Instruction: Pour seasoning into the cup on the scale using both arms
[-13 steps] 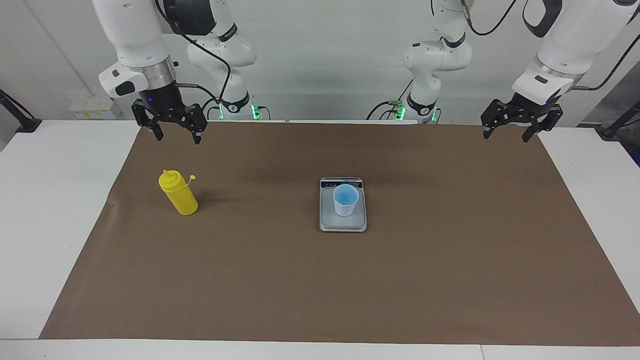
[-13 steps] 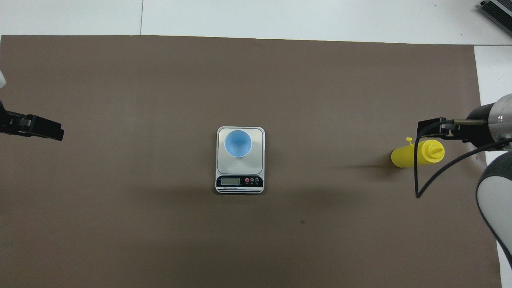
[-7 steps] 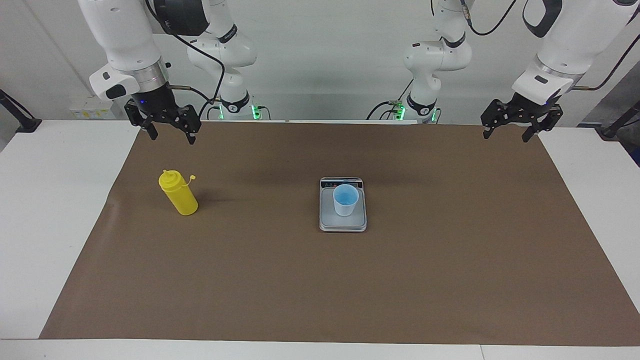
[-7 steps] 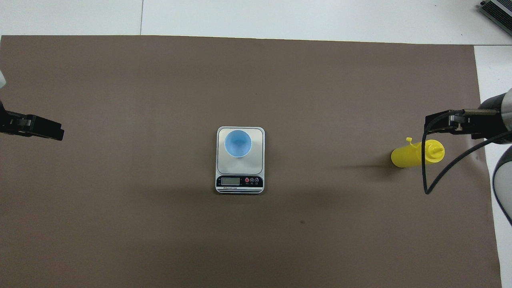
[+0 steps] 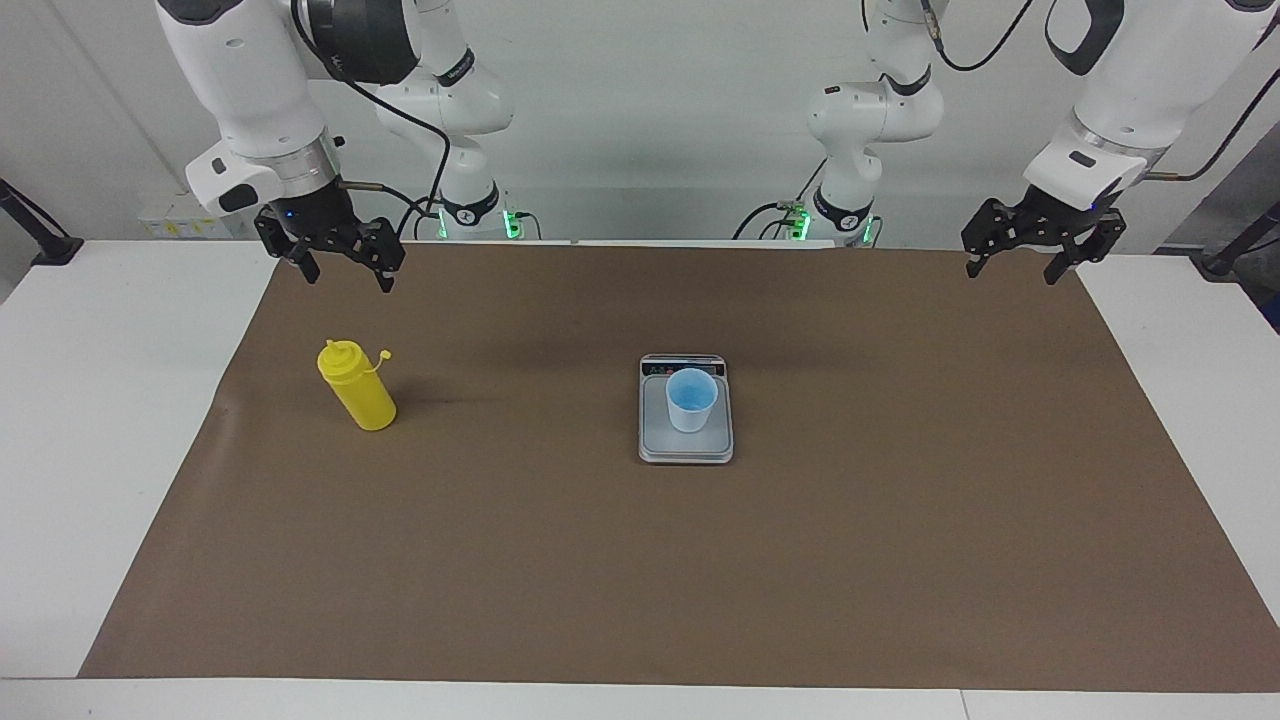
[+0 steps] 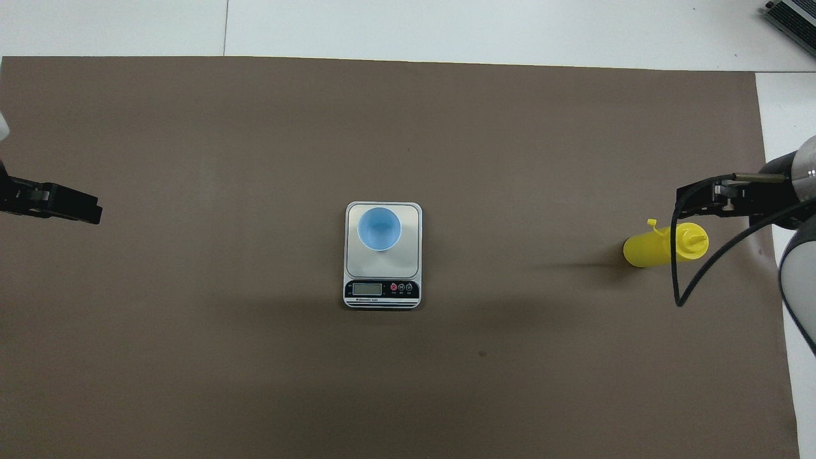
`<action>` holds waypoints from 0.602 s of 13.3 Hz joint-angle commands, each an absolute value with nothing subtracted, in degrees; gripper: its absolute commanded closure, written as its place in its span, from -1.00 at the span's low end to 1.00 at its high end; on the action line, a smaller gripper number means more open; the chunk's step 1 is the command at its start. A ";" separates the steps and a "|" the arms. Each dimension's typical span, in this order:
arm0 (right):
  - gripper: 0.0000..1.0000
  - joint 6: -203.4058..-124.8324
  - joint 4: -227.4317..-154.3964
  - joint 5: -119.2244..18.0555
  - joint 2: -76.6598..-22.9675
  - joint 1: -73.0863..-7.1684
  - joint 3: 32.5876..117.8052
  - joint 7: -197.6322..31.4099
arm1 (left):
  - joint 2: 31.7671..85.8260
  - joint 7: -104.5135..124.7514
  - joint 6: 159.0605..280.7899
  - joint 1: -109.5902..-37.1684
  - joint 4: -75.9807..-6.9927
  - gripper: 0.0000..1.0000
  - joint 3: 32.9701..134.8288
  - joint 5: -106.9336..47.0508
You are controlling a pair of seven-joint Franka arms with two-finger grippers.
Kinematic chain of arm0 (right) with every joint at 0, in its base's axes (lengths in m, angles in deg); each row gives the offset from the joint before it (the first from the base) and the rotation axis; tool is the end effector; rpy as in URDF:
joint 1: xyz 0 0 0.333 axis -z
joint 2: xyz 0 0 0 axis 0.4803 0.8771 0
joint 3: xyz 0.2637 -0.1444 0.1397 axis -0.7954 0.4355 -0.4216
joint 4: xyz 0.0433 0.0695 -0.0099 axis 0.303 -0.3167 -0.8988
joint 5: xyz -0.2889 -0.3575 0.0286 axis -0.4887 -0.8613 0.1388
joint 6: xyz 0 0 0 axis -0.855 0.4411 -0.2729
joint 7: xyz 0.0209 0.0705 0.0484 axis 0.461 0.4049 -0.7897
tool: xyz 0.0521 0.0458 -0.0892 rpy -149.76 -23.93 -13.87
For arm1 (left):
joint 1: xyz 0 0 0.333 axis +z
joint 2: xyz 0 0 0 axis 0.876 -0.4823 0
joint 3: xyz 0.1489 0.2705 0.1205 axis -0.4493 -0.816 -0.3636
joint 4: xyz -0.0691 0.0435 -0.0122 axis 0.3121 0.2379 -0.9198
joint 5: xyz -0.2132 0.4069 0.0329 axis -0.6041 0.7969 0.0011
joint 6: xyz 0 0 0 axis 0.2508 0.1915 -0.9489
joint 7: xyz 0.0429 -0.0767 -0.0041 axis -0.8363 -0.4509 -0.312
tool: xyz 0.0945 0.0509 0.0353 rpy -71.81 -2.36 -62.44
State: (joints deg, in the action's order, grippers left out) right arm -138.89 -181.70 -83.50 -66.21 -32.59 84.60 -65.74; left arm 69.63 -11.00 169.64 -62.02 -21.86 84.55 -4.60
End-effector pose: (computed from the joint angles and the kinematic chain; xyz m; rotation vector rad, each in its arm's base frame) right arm 0.6185 0.0136 0.6092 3.0933 -0.2025 -0.0241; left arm 0.6129 -0.0486 0.6453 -3.1262 0.2792 0.0170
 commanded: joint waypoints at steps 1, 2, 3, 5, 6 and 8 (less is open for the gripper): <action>-1.00 -141.69 -185.23 -83.37 -68.40 -31.95 84.24 -68.42 | 69.82 -11.30 170.14 -61.51 -22.11 -1.00 85.00 -4.45; -1.00 -142.58 -185.77 -81.98 -68.67 -31.78 84.24 -70.00 | 69.74 -11.30 170.22 -61.51 -22.11 -1.00 85.00 -4.45; -1.00 -142.59 -185.86 -81.36 -68.67 -31.78 84.33 -70.62 | 69.74 -11.30 170.22 -61.51 -22.11 -1.00 85.00 -4.45; -1.00 -142.59 -186.04 -81.26 -68.76 -31.95 84.33 -70.72 | 69.82 -11.30 170.22 -61.51 -22.11 -1.00 85.00 -4.45; -1.00 -142.59 -186.21 -81.26 -68.76 -31.95 84.33 -70.72 | 69.82 -11.30 170.22 -61.51 -22.11 -1.00 85.00 -4.45; -1.00 -142.76 -186.21 -81.26 -68.76 -31.95 84.33 -70.89 | 69.74 -11.30 170.14 -61.51 -22.11 -1.00 85.00 -4.45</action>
